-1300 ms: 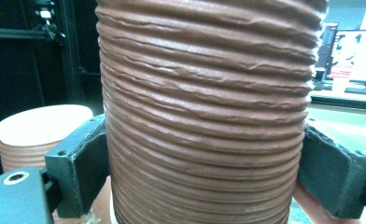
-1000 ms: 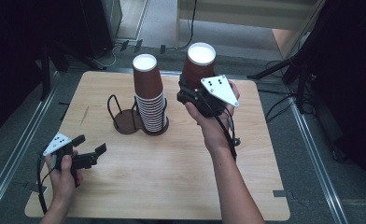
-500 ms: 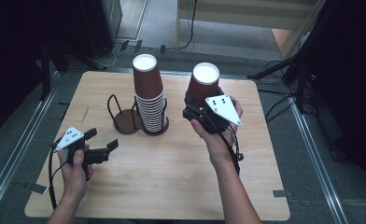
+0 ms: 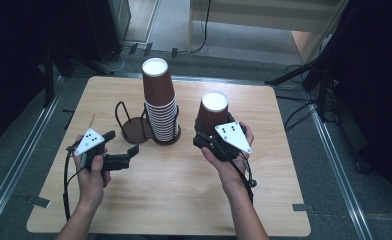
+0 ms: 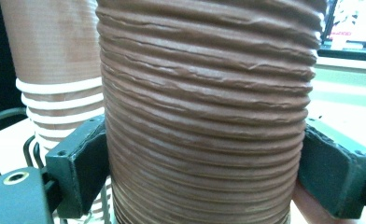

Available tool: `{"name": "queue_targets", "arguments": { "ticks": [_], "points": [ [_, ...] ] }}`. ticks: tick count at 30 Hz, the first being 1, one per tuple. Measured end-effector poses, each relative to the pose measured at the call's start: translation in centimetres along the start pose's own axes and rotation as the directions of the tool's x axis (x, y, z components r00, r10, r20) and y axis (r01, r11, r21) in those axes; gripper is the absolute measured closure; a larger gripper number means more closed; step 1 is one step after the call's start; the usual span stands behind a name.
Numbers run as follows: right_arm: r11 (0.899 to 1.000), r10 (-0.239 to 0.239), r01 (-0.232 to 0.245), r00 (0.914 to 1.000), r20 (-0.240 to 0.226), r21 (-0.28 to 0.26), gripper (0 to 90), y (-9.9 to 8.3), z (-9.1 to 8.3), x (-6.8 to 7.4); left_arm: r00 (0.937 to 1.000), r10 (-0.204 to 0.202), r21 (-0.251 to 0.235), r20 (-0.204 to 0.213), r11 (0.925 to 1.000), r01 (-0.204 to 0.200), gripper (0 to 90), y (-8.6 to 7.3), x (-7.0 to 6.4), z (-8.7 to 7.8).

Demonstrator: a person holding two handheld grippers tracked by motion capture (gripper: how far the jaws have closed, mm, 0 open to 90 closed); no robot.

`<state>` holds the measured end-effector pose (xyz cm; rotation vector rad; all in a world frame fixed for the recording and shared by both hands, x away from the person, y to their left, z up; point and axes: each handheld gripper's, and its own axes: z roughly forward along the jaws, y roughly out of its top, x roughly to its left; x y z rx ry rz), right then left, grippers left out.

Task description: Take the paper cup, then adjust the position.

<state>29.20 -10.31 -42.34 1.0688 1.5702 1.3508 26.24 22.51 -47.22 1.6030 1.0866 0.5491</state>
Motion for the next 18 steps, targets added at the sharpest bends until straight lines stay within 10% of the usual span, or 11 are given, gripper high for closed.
{"name": "queue_targets", "arguments": {
  "ticks": [18],
  "points": [
    [0.991,-0.094,0.096,0.9952,-0.027,0.089,11.5,-6.0,-1.3,1.2,0.9903,0.055,0.07,0.127,0.9955,-0.064,0.7,0.3,-2.6,1.6]
  ]
}}
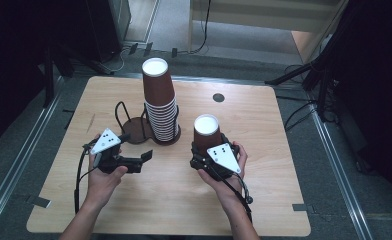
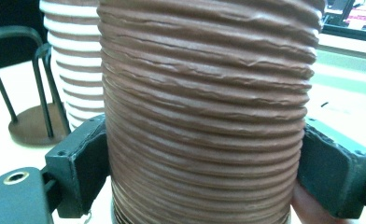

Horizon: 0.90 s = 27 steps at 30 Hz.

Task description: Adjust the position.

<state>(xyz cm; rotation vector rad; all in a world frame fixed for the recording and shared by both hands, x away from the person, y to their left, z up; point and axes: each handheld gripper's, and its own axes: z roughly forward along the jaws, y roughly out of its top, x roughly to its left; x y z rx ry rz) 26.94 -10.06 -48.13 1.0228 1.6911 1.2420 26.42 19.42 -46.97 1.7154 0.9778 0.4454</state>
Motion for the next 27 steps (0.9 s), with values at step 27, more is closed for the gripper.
{"name": "queue_targets", "arguments": {
  "ticks": [27],
  "points": [
    [0.954,-0.298,0.299,0.9512,-0.079,-0.006,11.3,-2.6,0.1,4.6,0.9879,0.032,0.093,0.152,0.9946,-0.047,1.6,0.8,-2.5,1.6]
  ]
}}
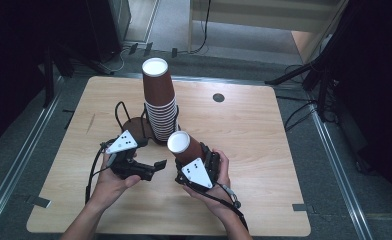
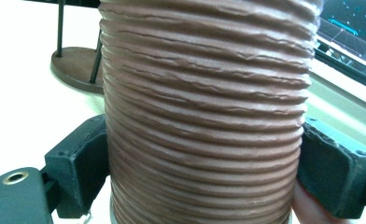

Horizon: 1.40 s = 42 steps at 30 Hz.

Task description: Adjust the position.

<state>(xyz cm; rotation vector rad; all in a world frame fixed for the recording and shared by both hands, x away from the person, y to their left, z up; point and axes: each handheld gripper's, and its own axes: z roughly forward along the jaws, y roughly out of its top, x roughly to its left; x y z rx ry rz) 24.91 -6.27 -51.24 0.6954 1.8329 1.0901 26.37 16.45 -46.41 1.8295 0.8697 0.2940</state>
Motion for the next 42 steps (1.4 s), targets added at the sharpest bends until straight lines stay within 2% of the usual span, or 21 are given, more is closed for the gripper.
{"name": "queue_targets", "arguments": {
  "ticks": [3,5,8,13,20,21,26,31,33,35,36,38,42],
  "points": [
    [1.0,-0.031,0.031,0.9995,-0.004,-0.005,11.3,0.0,0.1,0.3,0.9999,0.012,0.012,0.001,0.9999,-0.012,3.9,0.1,-0.2,0.1],
    [0.999,-0.054,0.054,0.9985,-0.005,-0.006,11.3,0.0,0.0,0.6,0.9998,0.011,0.029,0.016,0.9995,-0.012,4.9,0.2,-0.4,0.2],
    [0.997,-0.07,0.07,0.9975,-0.008,-0.008,11.3,0.1,0.0,0.7,0.9996,0.02,0.036,0.022,0.9992,-0.021,5.9,0.3,-0.4,0.3],
    [0.991,-0.13,0.13,0.9914,-0.007,-0.017,11.2,0.2,-0.1,1.4,0.9989,0.045,0.046,0.011,0.9979,-0.045,7.2,0.4,-1.0,0.4],
    [0.983,-0.184,0.184,0.9829,-0.01,-0.023,11.2,0.2,-0.1,2.0,0.9987,0.047,0.056,0.021,0.9973,-0.048,7.7,0.5,-1.2,0.5],
    [0.978,-0.205,0.205,0.9787,-0.012,-0.028,11.2,0.2,-0.1,2.2,0.9983,0.052,0.061,0.028,0.9967,-0.053,7.8,0.5,-1.2,0.5],
    [0.971,-0.239,0.238,0.9711,-0.003,-0.034,11.2,0.2,-0.1,2.5,0.9977,0.057,0.073,0.038,0.9956,-0.059,8.1,0.7,-1.5,0.5],
    [0.947,-0.319,0.319,0.9478,0.002,-0.036,11.1,-0.1,0.0,3.0,0.9969,0.053,0.087,0.059,0.9945,-0.058,8.1,0.9,-1.7,0.6],
    [0.942,-0.334,0.334,0.9424,0.004,-0.036,11.0,-0.2,0.0,3.2,0.9957,0.056,0.092,0.074,0.9937,-0.063,8.2,0.9,-1.7,0.6],
    [0.935,-0.352,0.352,0.9358,0.003,-0.038,10.9,-0.2,0.0,3.4,0.9964,0.06,0.094,0.059,0.9934,-0.066,15.0,0.9,-1.9,0.6],
    [0.933,-0.357,0.357,0.9341,0.005,-0.04,10.8,-0.3,0.0,3.4,0.9962,0.061,0.097,0.062,0.993,-0.067,15.7,0.9,-1.9,0.7],
    [0.933,-0.357,0.357,0.934,0.007,-0.041,10.7,-0.3,-0.1,3.5,0.996,0.06,0.097,0.066,0.993,-0.066,20.2,0.9,-1.9,0.7],
    [0.923,-0.382,0.382,0.9241,0.007,-0.045,10.2,-0.6,-0.2,3.2,0.9956,0.054,0.103,0.077,0.9927,-0.062,23.0,0.8,-2.0,0.8]
  ]
}}
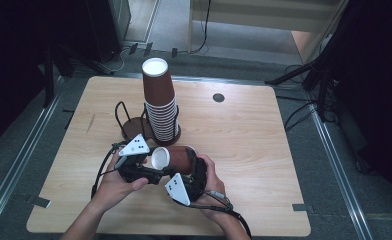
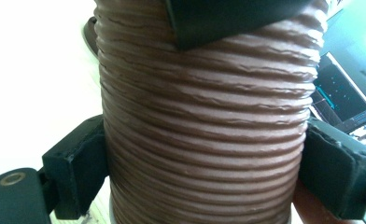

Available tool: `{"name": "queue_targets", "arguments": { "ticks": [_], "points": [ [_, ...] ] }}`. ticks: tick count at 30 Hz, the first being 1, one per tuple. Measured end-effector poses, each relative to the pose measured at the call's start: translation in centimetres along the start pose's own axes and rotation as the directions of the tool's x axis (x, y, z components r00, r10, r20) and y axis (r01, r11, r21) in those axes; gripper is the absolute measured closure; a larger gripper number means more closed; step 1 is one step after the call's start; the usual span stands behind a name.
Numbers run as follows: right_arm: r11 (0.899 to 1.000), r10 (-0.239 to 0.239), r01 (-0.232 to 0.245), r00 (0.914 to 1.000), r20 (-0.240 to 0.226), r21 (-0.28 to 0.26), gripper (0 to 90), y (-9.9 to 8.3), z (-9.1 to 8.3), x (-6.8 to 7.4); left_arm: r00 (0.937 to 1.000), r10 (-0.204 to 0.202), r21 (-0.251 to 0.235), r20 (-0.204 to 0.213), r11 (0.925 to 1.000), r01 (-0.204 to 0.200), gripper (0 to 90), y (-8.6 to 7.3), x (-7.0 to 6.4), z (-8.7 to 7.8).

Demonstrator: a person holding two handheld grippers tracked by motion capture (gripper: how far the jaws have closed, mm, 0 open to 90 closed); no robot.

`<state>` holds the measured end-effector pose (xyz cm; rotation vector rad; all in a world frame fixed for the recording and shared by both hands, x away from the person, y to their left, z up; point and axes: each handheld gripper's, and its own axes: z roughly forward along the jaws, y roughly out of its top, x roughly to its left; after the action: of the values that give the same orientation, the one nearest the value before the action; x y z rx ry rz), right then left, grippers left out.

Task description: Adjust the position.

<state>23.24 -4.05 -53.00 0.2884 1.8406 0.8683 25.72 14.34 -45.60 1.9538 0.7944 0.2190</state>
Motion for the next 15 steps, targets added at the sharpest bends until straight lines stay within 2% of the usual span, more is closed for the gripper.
{"name": "queue_targets", "arguments": {
  "ticks": [3,6,9,11,15],
  "points": [
    [1.0,-0.002,0.002,1.0,-0.003,-0.001,9.5,-0.1,0.0,-0.1,1.0,0.001,-0.001,-0.001,1.0,-0.001,23.7,0.0,0.0,0.0],
    [0.999,0.049,-0.049,0.9983,-0.03,0.002,8.4,-0.2,0.0,-0.3,1.0,-0.001,-0.02,0.004,0.9998,0.001,24.3,-0.1,0.0,0.2],
    [0.997,0.077,-0.077,0.9962,-0.041,0.01,5.0,-0.1,-0.2,-0.6,1.0,-0.005,-0.032,-0.001,0.9995,0.005,24.5,-0.2,0.0,0.3],
    [0.995,0.101,-0.101,0.9931,-0.061,-0.002,0.1,0.0,-0.5,-0.9,0.9999,-0.006,-0.067,-0.015,0.9977,0.005,24.6,-0.3,0.0,0.5],
    [0.989,0.148,-0.149,0.9873,-0.059,-0.02,0.0,0.5,-1.0,-1.7,0.9989,-0.01,-0.11,-0.046,0.9939,0.005,24.7,-0.4,0.2,0.4]
  ]
}}
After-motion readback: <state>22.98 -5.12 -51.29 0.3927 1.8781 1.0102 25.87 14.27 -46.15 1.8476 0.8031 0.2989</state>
